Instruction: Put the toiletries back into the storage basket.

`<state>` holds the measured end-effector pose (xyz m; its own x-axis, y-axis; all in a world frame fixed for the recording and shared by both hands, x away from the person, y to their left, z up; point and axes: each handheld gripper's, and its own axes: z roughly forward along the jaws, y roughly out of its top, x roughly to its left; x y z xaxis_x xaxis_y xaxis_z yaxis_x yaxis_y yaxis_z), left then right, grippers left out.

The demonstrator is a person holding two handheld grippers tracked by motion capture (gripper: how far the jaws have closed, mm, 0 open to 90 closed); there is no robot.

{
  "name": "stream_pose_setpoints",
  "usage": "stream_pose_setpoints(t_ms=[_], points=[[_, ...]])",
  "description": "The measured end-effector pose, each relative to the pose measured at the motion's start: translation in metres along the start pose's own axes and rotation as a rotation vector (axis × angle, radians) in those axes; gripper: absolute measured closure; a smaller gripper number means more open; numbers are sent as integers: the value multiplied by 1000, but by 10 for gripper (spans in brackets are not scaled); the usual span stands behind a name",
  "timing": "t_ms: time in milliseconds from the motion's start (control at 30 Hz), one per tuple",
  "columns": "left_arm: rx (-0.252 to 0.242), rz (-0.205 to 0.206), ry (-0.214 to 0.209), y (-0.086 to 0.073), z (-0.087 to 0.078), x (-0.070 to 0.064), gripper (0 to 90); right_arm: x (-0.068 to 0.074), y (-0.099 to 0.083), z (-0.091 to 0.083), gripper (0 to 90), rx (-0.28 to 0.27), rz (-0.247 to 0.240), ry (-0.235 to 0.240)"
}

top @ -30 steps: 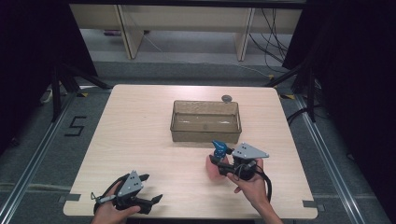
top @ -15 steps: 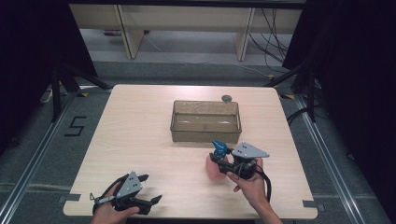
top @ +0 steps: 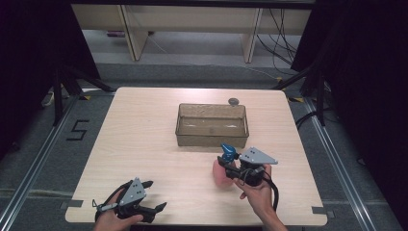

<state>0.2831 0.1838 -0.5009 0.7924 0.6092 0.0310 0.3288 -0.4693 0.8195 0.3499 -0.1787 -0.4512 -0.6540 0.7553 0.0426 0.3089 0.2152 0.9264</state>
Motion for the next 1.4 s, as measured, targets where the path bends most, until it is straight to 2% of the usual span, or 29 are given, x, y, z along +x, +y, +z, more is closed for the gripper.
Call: stream_pose_setpoints(t_ms=[33, 67, 100, 167, 233, 267, 300, 333, 367, 433, 467, 500, 533, 567, 600, 633, 667, 700, 733, 867, 900, 967, 1000, 1100, 1167, 1300, 1333, 1367, 1400], points=[[12, 10, 1, 0, 0, 1, 151, 1, 1, 0, 535, 0, 18, 7], [10, 10, 1, 0, 0, 1, 151, 0, 2, 1, 535, -12, -1, 12], [7, 9, 1, 0, -1, 1, 151, 1, 3, -1, 534, -2, 10, -4], [-14, -24, -12, 0, 1, -1, 151, -1, 5, -2, 535, -12, 4, -4], [-8, -19, -10, 0, 0, 0, 151, -3, 7, -3, 535, -1, -9, -20], [-7, -18, -10, 0, 0, 0, 151, -3, 8, -3, 535, 5, 21, -17], [-7, -15, 3, 0, 0, 0, 151, -6, 9, -3, 535, -6, -1, -22], [-6, -9, 5, 0, -1, 0, 151, -4, 11, -5, 535, 13, 32, -29], [-8, -12, 4, 0, 0, 1, 151, -7, 11, -4, 535, -3, 6, -25], [-5, -16, 3, -1, 0, 1, 151, -9, 14, -6, 535, 1, 21, -36], [19, 4, 1, 0, -1, 3, 151, -10, 16, -7, 535, -2, 17, -35], [5, -12, -3, 0, 0, 2, 151, -11, 17, -7, 535, -4, 28, -37], [-2, -15, 0, 0, 0, 1, 151, -13, 19, -6, 535, -18, 2, -41], [15, 4, 5, 0, -1, 3, 151, -12, 20, -7, 535, -4, 27, -38], [18, 8, 7, 0, -1, 3, 151, -14, 21, -6, 535, -14, 16, -27], [11, 2, 9, -1, -1, 2, 151, -16, 22, -6, 535, -7, -5, -41], [-12, -26, 2, -1, 0, 1, 151, -17, 23, -6, 535, -2, 6, -44], [-12, -27, 1, -1, 0, 1, 151, -17, 23, -5, 535, -14, 10, -43], [-13, -26, 1, -1, 0, 1, 151, -17, 24, -7, 535, 8, 30, -53], [-12, -29, 2, -1, 0, 1, 151, -23, 28, -6, 535, -2, 16, -54], [-12, -27, 2, -1, 0, 2, 151, -22, 28, -6, 535, 2, 38, -55], [-12, -25, 3, -1, 0, 1, 151, -27, 31, -6, 535, -9, -8, -62], [-12, -26, 4, -1, 0, 1, 151, -26, 32, -6, 535, -17, 11, -65], [-12, -28, 10, -1, -1, 1, 152, -26, 36, -6, 535, -17, 37, -49], [-9, -21, 11, -1, -1, 1, 152, -28, 40, -5, 535, -33, 6, -64], [-9, -16, 6, -1, -1, 2, 151, -30, 46, -5, 535, -22, 30, -60], [-6, -16, 11, -1, -1, 2, 151, -31, 48, -5, 535, -37, 18, -66], [-10, -19, 8, -1, -1, 2, 151, -29, 49, -6, 535, -34, 50, -52], [-11, -21, 11, -1, -1, 2, 151, -31, 51, -6, 535, -35, 29, -52]])
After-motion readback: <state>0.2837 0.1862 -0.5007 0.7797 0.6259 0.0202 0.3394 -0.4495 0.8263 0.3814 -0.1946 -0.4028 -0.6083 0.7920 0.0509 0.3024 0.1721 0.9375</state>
